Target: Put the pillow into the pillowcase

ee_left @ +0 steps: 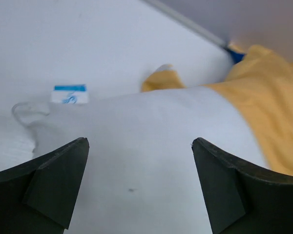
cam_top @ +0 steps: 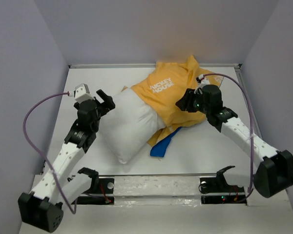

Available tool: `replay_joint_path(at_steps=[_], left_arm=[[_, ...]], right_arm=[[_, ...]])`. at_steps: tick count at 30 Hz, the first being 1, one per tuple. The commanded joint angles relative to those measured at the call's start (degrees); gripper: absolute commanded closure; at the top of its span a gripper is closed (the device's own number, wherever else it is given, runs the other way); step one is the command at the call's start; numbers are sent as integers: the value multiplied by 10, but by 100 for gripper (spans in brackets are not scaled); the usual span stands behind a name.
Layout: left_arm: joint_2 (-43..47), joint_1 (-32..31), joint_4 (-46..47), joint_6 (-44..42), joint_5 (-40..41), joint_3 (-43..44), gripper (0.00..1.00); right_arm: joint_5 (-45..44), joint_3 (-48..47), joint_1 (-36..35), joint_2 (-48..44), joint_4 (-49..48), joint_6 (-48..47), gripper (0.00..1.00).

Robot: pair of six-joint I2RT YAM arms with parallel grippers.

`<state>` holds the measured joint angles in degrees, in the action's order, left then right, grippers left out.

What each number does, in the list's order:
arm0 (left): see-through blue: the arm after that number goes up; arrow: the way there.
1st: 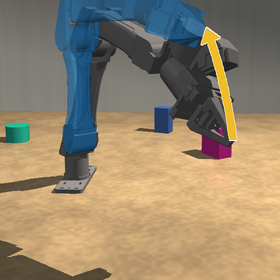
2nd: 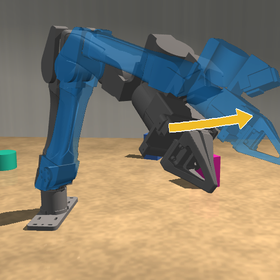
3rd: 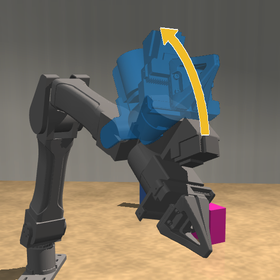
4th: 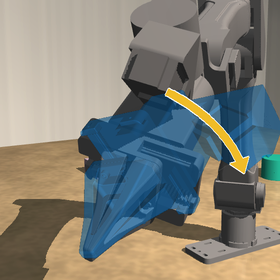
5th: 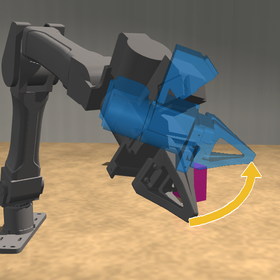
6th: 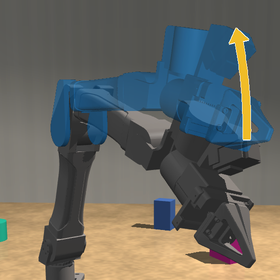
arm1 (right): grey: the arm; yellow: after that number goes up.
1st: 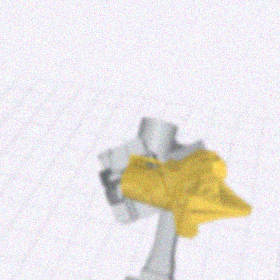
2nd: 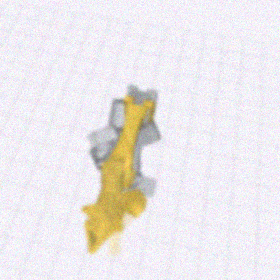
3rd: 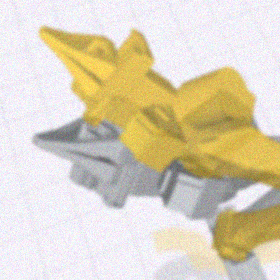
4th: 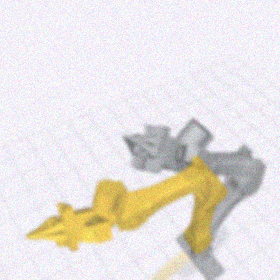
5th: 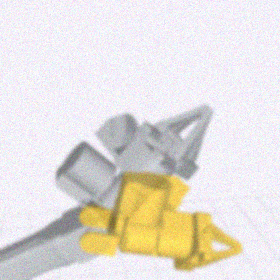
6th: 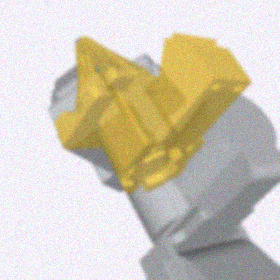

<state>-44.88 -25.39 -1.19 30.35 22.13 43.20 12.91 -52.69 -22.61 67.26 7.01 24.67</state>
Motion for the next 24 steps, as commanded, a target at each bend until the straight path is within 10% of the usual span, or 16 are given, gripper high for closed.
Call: replay_joint_path(at_steps=[1, 3, 6, 7, 11, 21, 24], left_arm=[[-74, 138, 6, -11, -155, -42, 1], [-80, 148, 32, 6, -192, -84, 1], [-86, 131, 108, 49, -273, -172, 42], [-86, 83, 125, 64, -276, -190, 79], [-61, -134, 187, 157, -179, -239, 99], [-5, -128, 160, 98, -153, -135, 78], [9, -116, 160, 71, -188, -106, 41]], right_arm=[[-120, -47, 7, 108, 15, 12, 53], [-70, -90, 7, 202, 10, -6, 46], [64, -177, 7, 290, -61, -23, 39], [119, -246, 7, 351, -64, -27, 39], [208, -382, 7, 456, -45, -26, 35], [20, -311, 13, 295, 34, -26, 6], [-18, -253, 13, 221, 45, -29, 4]])
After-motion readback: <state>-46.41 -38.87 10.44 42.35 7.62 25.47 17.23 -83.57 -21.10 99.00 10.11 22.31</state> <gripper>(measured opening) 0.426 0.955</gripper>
